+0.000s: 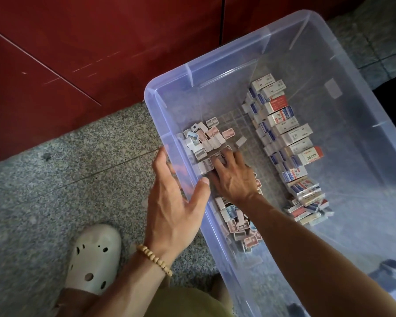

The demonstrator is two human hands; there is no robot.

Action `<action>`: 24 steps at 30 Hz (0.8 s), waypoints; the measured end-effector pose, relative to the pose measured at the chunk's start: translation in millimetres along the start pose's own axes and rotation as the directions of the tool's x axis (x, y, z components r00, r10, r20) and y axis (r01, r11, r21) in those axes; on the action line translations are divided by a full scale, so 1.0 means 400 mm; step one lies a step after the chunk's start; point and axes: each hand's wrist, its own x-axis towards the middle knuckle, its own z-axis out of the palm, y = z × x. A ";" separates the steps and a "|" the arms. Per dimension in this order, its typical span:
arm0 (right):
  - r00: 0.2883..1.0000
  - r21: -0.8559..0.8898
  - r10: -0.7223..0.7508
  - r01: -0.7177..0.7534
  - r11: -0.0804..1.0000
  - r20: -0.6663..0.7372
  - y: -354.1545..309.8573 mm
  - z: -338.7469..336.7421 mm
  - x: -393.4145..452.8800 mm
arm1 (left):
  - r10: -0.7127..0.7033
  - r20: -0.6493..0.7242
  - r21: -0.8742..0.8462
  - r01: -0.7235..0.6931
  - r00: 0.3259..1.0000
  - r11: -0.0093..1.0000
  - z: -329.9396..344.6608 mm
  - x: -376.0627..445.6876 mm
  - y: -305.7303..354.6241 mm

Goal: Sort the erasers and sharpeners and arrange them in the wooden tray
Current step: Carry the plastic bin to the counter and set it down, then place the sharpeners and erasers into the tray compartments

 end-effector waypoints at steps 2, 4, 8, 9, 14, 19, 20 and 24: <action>1.000 0.046 0.000 0.000 0.999 -0.005 0.002 0.011 0.001 | -0.001 0.003 -0.008 0.001 1.000 1.000 0.000 -0.002 0.002; 1.000 0.061 -0.001 0.001 0.998 0.008 0.001 0.014 0.010 | -0.002 0.003 -0.008 0.002 1.000 1.000 -0.003 -0.003 0.003; 1.000 0.098 0.014 -0.014 0.995 0.009 -0.003 -0.006 0.024 | -0.013 -0.004 -0.004 0.013 1.000 1.000 -0.007 -0.004 0.000; 1.000 0.113 0.012 -0.014 0.993 0.022 -0.003 -0.011 0.027 | -0.012 -0.005 -0.007 0.012 1.000 1.000 -0.007 -0.004 -0.001; 0.985 0.270 0.155 -0.171 0.948 0.079 -0.010 -0.006 0.030 | -0.031 0.032 -0.022 0.031 0.999 0.999 -0.013 -0.005 0.001; 0.844 0.680 0.492 -0.491 0.544 0.216 -0.057 -0.105 0.065 | -0.040 0.028 0.007 0.040 0.999 0.999 -0.030 0.000 0.008; 0.790 0.742 0.538 -0.543 0.393 0.293 -0.065 -0.150 0.072 | -0.043 0.023 0.007 0.043 0.999 0.999 -0.041 0.001 0.014; 0.706 0.845 0.466 -0.476 -0.244 0.533 -0.098 -0.370 0.069 | -0.033 -0.048 0.030 0.035 0.998 0.999 -0.115 0.000 0.066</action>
